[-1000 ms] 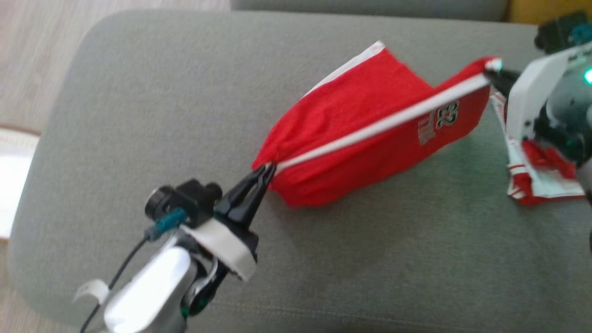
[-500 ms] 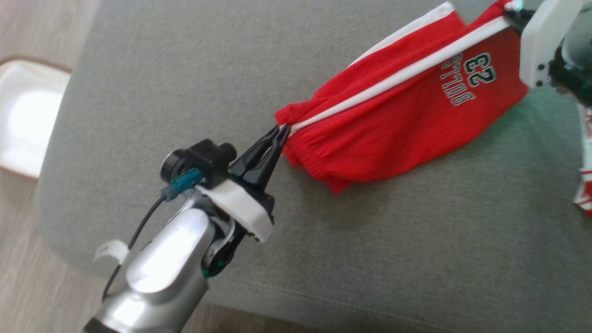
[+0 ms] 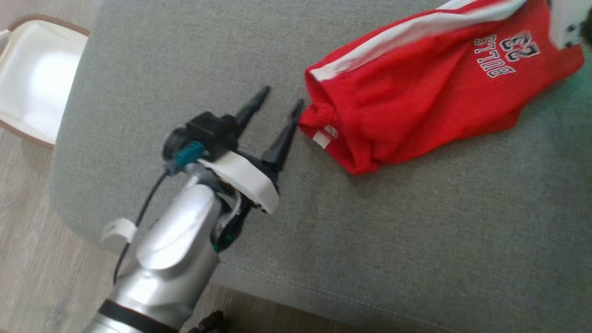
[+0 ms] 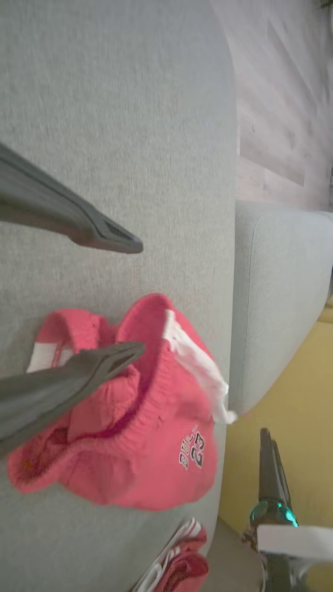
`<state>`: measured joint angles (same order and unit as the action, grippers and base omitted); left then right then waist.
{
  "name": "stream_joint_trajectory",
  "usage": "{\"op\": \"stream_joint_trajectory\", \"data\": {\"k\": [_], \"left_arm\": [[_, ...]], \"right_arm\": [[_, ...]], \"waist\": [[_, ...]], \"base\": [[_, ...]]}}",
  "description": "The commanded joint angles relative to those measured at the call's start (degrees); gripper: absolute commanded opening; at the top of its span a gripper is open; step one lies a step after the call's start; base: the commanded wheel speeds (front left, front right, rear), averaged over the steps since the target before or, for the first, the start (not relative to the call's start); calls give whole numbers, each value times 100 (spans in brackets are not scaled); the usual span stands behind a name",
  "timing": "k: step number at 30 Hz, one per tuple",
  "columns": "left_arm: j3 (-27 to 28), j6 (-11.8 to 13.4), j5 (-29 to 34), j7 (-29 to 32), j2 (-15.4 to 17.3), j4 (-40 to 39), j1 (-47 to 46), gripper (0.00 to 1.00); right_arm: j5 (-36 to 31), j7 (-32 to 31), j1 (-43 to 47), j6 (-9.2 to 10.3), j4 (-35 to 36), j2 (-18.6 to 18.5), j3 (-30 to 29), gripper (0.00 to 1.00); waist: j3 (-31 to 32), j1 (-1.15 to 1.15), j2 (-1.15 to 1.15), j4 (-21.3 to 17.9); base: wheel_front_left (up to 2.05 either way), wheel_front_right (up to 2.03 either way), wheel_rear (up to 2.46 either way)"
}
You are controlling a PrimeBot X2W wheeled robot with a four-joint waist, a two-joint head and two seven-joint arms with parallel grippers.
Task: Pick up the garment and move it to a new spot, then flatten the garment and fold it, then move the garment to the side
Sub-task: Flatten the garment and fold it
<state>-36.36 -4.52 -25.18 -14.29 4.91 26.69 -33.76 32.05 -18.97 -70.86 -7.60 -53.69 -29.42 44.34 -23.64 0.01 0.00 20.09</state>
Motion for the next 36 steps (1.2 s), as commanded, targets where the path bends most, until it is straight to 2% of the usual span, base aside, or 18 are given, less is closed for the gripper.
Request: {"op": "stream_joint_trajectory", "data": {"k": [1, 10, 15, 19, 23, 29, 36], "left_arm": [[317, 37, 68, -70, 95, -116, -239, 100], [976, 35, 344, -70, 101, -218, 22, 100], [1390, 90, 444, -71, 189, -436, 337, 100], [1752, 148, 463, -71, 221, -712, 637, 100], [2054, 195, 480, -71, 207, -953, 951, 100], [2358, 242, 521, -71, 138, -1201, 1373, 100], [2626, 258, 672, -71, 7, -1474, 1955, 100]], "right_arm": [[-77, 221, -160, 11, -9, 68, -60, 100], [35, 1464, 5, 11, -663, 333, -342, 100], [250, 2210, 366, 11, -630, 538, -432, 100], [480, 2735, 748, 11, -382, 642, -444, 100], [501, 3132, 1157, 11, -79, 596, -367, 100], [309, 3365, 1716, 11, 398, 554, -510, 100], [-343, 3394, 2964, 11, 1406, 767, -1600, 100]], "waist": [[-1, -1, 0, -31], [354, -1, 0, -367], [707, -1, 0, -692], [974, -1, 0, -959], [1231, -1, 0, -1177], [1524, -1, 0, -1425], [1901, -1, 0, -1719]], "base": [[0, 0, 0], [0, 0, 0], [0, 0, 0], [0, 0, 0], [0, 0, 0], [0, 0, 0], [0, 0, 0]]}}
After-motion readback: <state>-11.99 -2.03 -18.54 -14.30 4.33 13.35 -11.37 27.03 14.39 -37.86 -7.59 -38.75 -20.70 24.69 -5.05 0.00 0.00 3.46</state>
